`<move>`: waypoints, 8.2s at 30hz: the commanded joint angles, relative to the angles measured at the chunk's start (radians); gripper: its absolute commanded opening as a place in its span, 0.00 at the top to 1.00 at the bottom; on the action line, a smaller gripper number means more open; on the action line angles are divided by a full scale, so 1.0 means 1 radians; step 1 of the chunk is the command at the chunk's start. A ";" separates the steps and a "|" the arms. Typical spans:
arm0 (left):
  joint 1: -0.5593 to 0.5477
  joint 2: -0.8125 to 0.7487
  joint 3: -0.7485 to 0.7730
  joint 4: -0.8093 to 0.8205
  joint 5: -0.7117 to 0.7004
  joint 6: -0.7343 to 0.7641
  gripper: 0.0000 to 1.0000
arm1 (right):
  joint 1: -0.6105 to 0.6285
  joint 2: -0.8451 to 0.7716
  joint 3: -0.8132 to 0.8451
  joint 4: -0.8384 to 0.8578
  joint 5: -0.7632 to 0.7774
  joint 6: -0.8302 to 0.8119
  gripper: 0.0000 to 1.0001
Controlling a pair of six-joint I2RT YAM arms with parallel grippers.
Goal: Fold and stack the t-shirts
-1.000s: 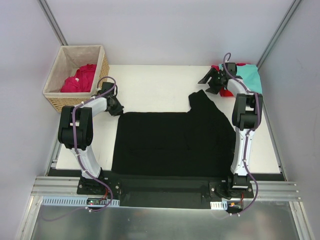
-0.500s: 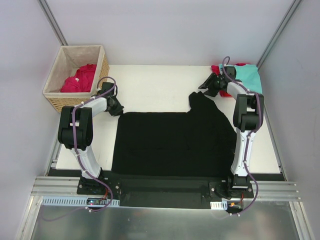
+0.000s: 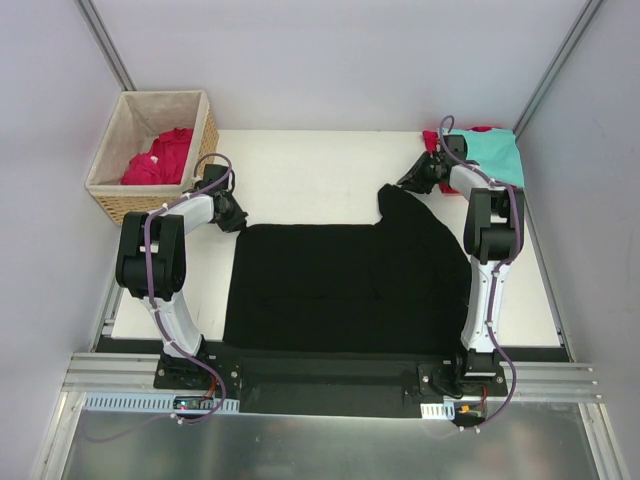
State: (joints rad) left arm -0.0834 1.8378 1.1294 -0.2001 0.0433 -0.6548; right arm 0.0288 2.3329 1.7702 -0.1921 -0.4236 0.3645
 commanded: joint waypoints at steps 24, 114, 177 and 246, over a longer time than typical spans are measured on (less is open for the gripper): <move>0.005 -0.078 0.012 0.001 0.023 0.043 1.00 | 0.023 -0.201 0.002 -0.081 0.083 -0.058 1.00; -0.024 -0.110 0.004 0.024 0.067 0.038 1.00 | 0.118 0.218 0.629 -0.641 0.457 -0.331 0.50; -0.012 -0.104 -0.020 0.025 0.061 0.040 1.00 | 0.172 0.229 0.623 -0.678 0.582 -0.300 1.00; -0.012 -0.727 -0.497 0.013 -0.117 0.021 1.00 | 0.407 -1.758 -0.812 -1.033 0.822 -0.018 1.00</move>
State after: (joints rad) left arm -0.1032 1.1107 0.6304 -0.1841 -0.0154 -0.6220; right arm 0.4236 0.6102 0.9604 -1.1069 0.3771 0.2981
